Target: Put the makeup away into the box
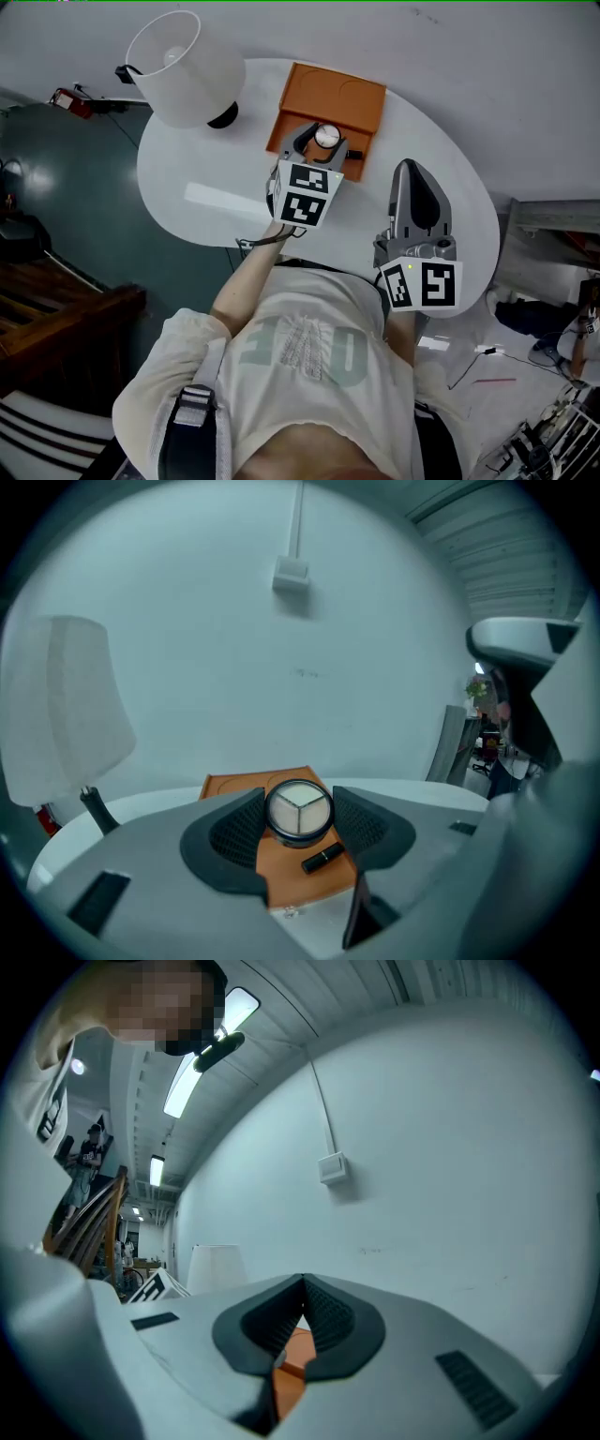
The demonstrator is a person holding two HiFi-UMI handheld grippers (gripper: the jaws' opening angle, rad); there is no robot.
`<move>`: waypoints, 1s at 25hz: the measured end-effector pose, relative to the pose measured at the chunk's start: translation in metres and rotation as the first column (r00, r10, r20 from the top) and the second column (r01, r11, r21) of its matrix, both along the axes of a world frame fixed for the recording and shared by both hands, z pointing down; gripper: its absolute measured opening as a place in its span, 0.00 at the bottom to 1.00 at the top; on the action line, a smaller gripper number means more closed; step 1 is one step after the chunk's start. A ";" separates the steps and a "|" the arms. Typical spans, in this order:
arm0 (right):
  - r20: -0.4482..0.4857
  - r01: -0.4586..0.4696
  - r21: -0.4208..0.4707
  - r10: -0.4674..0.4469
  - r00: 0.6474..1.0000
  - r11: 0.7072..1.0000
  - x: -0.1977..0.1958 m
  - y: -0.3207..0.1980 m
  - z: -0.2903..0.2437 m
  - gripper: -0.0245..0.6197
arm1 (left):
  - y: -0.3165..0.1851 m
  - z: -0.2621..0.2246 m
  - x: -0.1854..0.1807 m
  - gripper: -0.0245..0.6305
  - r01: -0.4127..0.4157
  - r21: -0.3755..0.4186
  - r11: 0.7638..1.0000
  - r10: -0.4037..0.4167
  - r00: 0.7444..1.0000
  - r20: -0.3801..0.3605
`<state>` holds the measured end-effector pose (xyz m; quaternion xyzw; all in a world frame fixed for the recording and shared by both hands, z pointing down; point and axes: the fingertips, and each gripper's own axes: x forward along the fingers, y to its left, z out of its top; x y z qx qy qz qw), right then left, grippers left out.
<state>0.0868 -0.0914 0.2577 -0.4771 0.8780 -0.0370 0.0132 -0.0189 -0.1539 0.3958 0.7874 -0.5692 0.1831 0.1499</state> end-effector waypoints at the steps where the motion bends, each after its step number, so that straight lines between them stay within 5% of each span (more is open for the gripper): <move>1: -0.003 -0.004 -0.012 0.004 1.000 1.000 0.002 -0.003 0.004 0.05 | -0.006 0.014 -0.002 0.40 0.003 -0.036 0.999 -0.002 1.000 0.009; 5: -0.002 -0.018 -0.053 0.018 1.000 0.998 0.008 -0.014 0.016 0.05 | -0.028 0.067 -0.010 0.40 0.007 -0.182 0.983 0.007 0.997 0.074; 10: -0.004 -0.042 -0.085 0.042 0.999 0.995 0.018 -0.028 0.030 0.05 | -0.042 0.115 -0.007 0.40 -0.044 -0.367 0.929 0.085 0.992 0.096; 17: -0.005 -0.063 -0.116 0.063 0.998 0.991 0.026 -0.041 0.039 0.05 | -0.050 0.143 -0.011 0.40 -0.021 -0.450 0.893 0.082 0.990 0.117; 25: 0.011 -0.048 -0.119 0.049 0.999 0.992 0.023 -0.044 0.044 0.05 | -0.055 0.151 -0.010 0.40 -0.033 -0.458 0.888 0.088 0.991 0.099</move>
